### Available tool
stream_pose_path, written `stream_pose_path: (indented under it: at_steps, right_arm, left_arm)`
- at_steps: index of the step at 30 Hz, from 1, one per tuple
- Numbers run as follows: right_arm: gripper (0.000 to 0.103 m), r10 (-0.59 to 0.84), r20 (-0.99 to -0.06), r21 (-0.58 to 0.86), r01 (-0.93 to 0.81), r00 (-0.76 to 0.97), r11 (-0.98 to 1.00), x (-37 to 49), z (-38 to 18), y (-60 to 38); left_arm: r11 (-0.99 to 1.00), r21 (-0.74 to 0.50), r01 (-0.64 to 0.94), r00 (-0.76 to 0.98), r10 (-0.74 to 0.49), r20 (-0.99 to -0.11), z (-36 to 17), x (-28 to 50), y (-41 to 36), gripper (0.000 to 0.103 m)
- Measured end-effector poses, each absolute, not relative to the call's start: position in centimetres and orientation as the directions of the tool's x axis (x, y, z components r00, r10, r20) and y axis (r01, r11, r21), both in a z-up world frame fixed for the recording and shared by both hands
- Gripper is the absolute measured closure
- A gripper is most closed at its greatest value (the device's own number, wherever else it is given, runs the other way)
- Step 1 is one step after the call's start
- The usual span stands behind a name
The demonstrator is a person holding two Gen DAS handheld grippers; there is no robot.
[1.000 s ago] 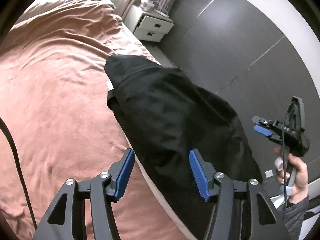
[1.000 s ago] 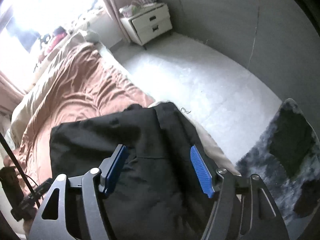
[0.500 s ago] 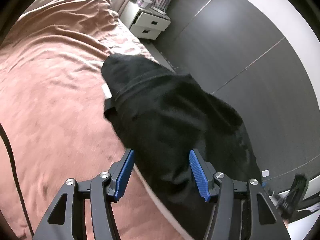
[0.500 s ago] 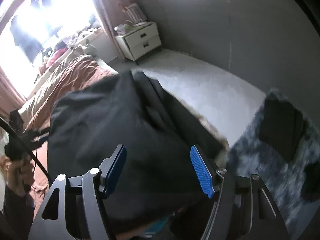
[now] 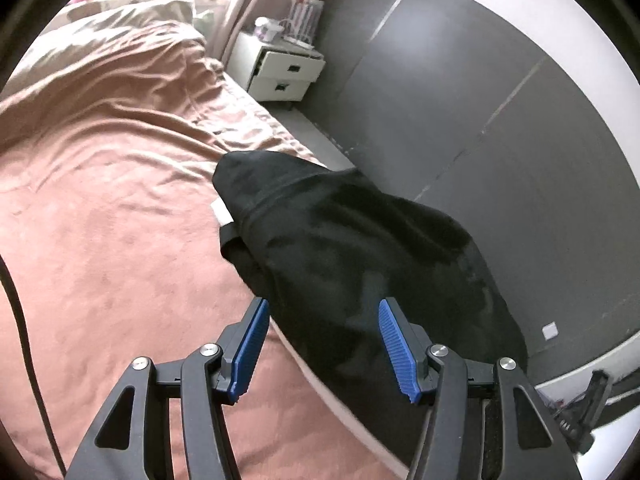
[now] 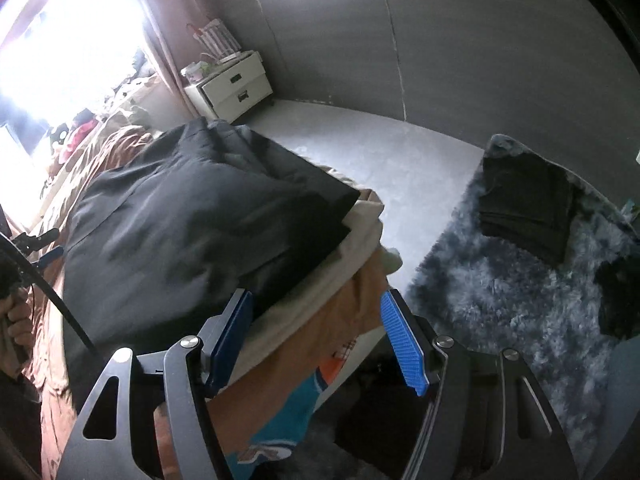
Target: Fold large clothes
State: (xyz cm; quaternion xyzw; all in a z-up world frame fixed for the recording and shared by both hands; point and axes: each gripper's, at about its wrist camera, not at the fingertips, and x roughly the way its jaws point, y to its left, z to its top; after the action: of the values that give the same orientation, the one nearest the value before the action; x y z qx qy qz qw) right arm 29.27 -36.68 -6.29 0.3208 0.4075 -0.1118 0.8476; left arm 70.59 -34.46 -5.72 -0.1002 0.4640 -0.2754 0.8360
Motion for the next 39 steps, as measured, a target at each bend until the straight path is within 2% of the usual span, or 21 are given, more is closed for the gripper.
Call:
stream_pose_path:
  at_steps: [7,10,11,12,13,15,17,20,24,27,39]
  right_arm:
    - [0.038,0.066,-0.745,0.452,0.429,0.664,0.782,25.9,-4.0,-34.1]
    - [0.038,0.058,-0.732,0.450,0.417,0.679,0.790,24.1,-2.5,-33.1]
    - [0.038,0.053,-0.725,0.448,0.413,0.687,0.793,23.5,-1.7,-32.8]
    - [0.036,0.046,-0.720,0.447,0.413,0.692,0.793,22.9,-1.3,-32.3]
    - [0.029,0.038,-0.715,0.446,0.414,0.698,0.793,22.3,-0.9,-32.0]
    - [0.021,0.028,-0.694,0.450,0.404,0.719,0.796,20.9,0.2,-31.1]
    - [0.021,0.014,-0.680,0.445,0.398,0.733,0.802,19.7,1.2,-30.1]
    - [0.020,0.001,-0.670,0.428,0.386,0.742,0.817,18.1,2.5,-28.3]
    - [0.008,-0.032,-0.658,0.381,0.370,0.752,0.847,16.0,4.4,-25.2]
    - [0.000,-0.040,-0.639,0.374,0.356,0.768,0.856,14.5,5.6,-23.2]
    - [0.000,-0.027,-0.581,0.349,0.279,0.813,0.895,9.9,7.9,-18.4]
  left_arm:
    - [0.817,-0.381,0.433,0.424,-0.557,-0.714,-2.2,65.1,-33.5,0.044]
    - [0.806,-0.376,0.457,0.428,-0.570,-0.702,-0.5,62.4,-32.4,0.036]
    - [0.805,-0.374,0.461,0.436,-0.573,-0.694,0.1,61.5,-31.9,0.030]
    - [0.803,-0.373,0.465,0.443,-0.575,-0.688,0.5,60.8,-31.6,0.025]
    - [0.802,-0.368,0.470,0.453,-0.577,-0.680,1.2,59.7,-30.9,0.023]
    - [0.802,-0.360,0.478,0.470,-0.579,-0.666,2.3,57.7,-29.7,0.021]
    - [0.798,-0.355,0.487,0.483,-0.585,-0.651,3.3,55.8,-28.4,0.019]
    - [0.803,-0.337,0.491,0.515,-0.580,-0.631,4.6,53.3,-26.5,0.010]
    - [0.811,-0.311,0.496,0.573,-0.574,-0.584,6.7,49.1,-23.3,0.000]
    - [0.814,-0.294,0.501,0.604,-0.572,-0.554,7.9,46.1,-21.1,0.000]
    - [0.855,-0.242,0.459,0.716,-0.518,-0.469,10.4,35.4,-13.4,0.000]
